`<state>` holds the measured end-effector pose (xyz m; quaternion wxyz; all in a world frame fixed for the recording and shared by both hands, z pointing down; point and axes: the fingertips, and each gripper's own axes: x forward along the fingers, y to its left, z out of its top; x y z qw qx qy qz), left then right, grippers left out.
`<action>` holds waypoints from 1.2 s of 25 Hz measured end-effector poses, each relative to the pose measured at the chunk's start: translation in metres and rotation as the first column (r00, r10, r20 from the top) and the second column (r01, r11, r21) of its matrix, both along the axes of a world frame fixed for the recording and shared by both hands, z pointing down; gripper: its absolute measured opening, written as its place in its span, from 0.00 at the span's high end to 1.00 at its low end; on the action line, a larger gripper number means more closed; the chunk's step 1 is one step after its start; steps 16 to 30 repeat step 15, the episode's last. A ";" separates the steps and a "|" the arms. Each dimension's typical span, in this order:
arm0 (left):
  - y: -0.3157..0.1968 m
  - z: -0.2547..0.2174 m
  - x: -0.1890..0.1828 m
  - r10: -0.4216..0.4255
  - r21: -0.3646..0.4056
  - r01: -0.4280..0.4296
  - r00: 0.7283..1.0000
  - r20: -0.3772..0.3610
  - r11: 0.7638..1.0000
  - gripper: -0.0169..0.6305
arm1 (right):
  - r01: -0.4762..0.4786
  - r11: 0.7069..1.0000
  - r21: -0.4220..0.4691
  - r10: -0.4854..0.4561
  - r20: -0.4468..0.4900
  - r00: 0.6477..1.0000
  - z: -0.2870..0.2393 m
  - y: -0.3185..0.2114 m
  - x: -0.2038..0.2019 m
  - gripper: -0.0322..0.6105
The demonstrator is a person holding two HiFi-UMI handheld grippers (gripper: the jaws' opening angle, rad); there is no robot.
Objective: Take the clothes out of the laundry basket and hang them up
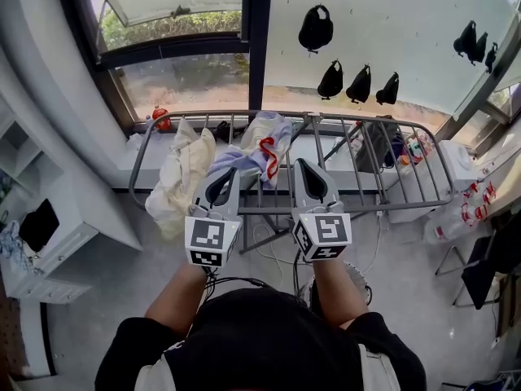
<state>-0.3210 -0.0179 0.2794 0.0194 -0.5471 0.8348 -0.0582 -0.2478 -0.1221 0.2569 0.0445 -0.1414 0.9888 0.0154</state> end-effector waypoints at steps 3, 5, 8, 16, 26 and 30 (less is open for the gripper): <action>0.001 0.000 0.004 0.005 0.003 -0.005 1.000 0.007 1.000 0.97 | 0.002 1.000 -0.005 -0.002 -0.005 1.000 0.001 0.002 0.001 0.93; 0.002 -0.001 0.005 0.002 0.006 -0.002 1.000 0.006 1.000 0.97 | 0.003 1.000 -0.005 -0.003 -0.004 1.000 0.001 0.002 0.003 0.93; 0.004 0.000 0.005 -0.010 0.001 0.010 1.000 0.012 1.000 0.97 | 0.006 1.000 -0.006 -0.006 -0.008 1.000 0.003 0.004 0.006 0.93; 0.009 -0.001 0.011 -0.020 0.020 0.020 1.000 0.001 1.000 0.97 | 0.016 1.000 0.002 -0.016 0.000 1.000 0.003 0.011 0.013 0.93; 0.009 -0.001 0.011 -0.020 0.020 0.020 1.000 0.001 1.000 0.97 | 0.016 1.000 0.002 -0.016 0.000 1.000 0.003 0.011 0.013 0.93; 0.009 -0.001 0.011 -0.020 0.020 0.020 1.000 0.001 1.000 0.97 | 0.016 1.000 0.002 -0.016 0.000 1.000 0.003 0.011 0.013 0.93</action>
